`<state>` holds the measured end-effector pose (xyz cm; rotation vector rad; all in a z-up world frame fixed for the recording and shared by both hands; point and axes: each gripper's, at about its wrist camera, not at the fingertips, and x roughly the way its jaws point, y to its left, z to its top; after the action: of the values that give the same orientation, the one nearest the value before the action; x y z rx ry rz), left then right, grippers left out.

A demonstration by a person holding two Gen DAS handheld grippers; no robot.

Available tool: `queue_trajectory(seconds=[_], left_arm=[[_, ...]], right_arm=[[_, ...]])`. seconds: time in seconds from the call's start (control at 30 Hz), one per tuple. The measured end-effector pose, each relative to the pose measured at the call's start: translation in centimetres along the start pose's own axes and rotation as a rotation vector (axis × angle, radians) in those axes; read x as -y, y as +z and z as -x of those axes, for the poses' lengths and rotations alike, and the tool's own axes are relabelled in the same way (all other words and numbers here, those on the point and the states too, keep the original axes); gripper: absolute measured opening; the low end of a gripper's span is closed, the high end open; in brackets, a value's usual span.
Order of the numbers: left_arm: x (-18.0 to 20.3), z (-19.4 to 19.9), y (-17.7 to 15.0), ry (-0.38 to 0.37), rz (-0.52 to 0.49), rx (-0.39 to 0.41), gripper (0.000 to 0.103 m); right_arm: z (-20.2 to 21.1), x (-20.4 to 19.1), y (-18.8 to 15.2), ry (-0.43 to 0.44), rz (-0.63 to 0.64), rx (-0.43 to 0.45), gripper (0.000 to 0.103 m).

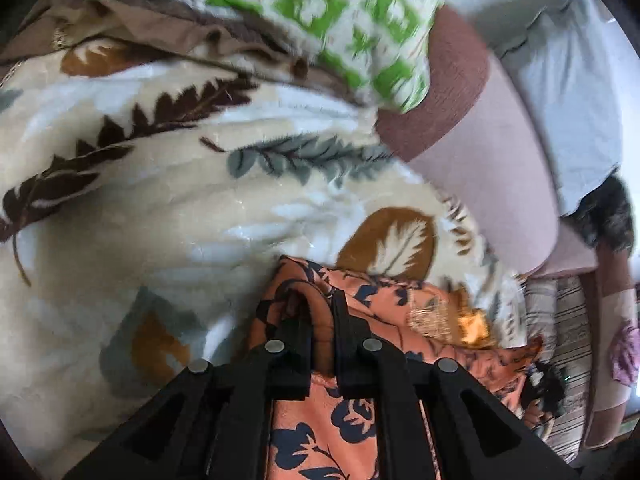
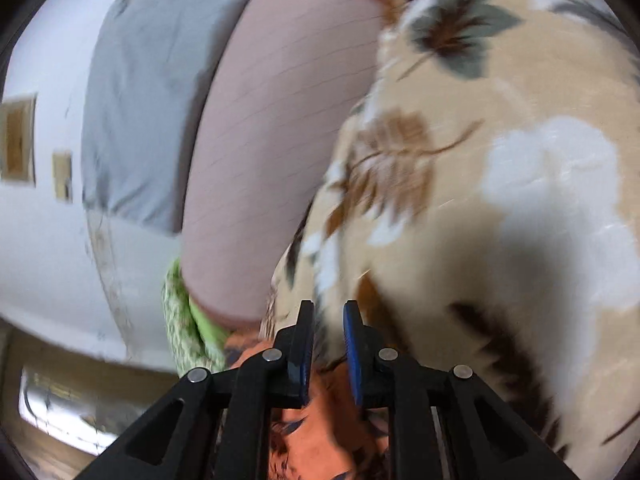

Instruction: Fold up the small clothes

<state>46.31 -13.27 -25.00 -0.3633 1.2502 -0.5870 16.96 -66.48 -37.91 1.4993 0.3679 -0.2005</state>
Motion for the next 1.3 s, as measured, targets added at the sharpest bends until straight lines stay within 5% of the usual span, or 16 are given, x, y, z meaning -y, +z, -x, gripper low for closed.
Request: queue_trajectory(seconds=[0.13, 0.2, 0.33, 0.47, 0.6, 0.8, 0.97, 1.1, 1.3], left_arm=[[0.7, 5.3, -1.3, -0.052, -0.036, 0.132, 0.022], [2.3, 9.4, -2.6, 0.016, -0.077, 0.277, 0.065], [4.7, 14.5, -6.2, 0.064, -0.149, 0.433, 0.073], [5.4, 12.9, -12.7, 0.094, -0.201, 0.282, 0.076], [4.6, 9.1, -17.2, 0.134, -0.222, 0.217, 0.076], [1.5, 5.5, -16.1, 0.103, -0.173, 0.114, 0.076], [0.6, 6.3, -15.3, 0.046, -0.131, 0.113, 0.076], [-0.4, 7.8, -14.8, 0.073, -0.071, 0.160, 0.076], [-1.0, 7.5, -15.2, 0.212, -0.103, 0.128, 0.076]], right_arm=[[2.9, -3.5, -2.1, -0.021, 0.198, 0.008, 0.018], [3.3, -6.8, -5.0, -0.025, 0.347, -0.052, 0.018], [0.6, -12.1, -13.1, -0.071, 0.580, -0.261, 0.018], [-4.6, -13.3, -21.1, -0.117, 0.688, -0.459, 0.018], [-11.8, -13.0, -27.5, -0.206, 0.744, -0.598, 0.018], [-20.2, -16.0, -25.9, -0.325, 0.819, -0.452, 0.016], [-21.4, -19.6, -22.4, -0.324, 0.760, -0.266, 0.018], [-20.3, -22.1, -27.0, -0.192, 0.833, -0.402, 0.018], [-24.9, -22.7, -36.6, -0.188, 0.929, -0.570, 0.018]])
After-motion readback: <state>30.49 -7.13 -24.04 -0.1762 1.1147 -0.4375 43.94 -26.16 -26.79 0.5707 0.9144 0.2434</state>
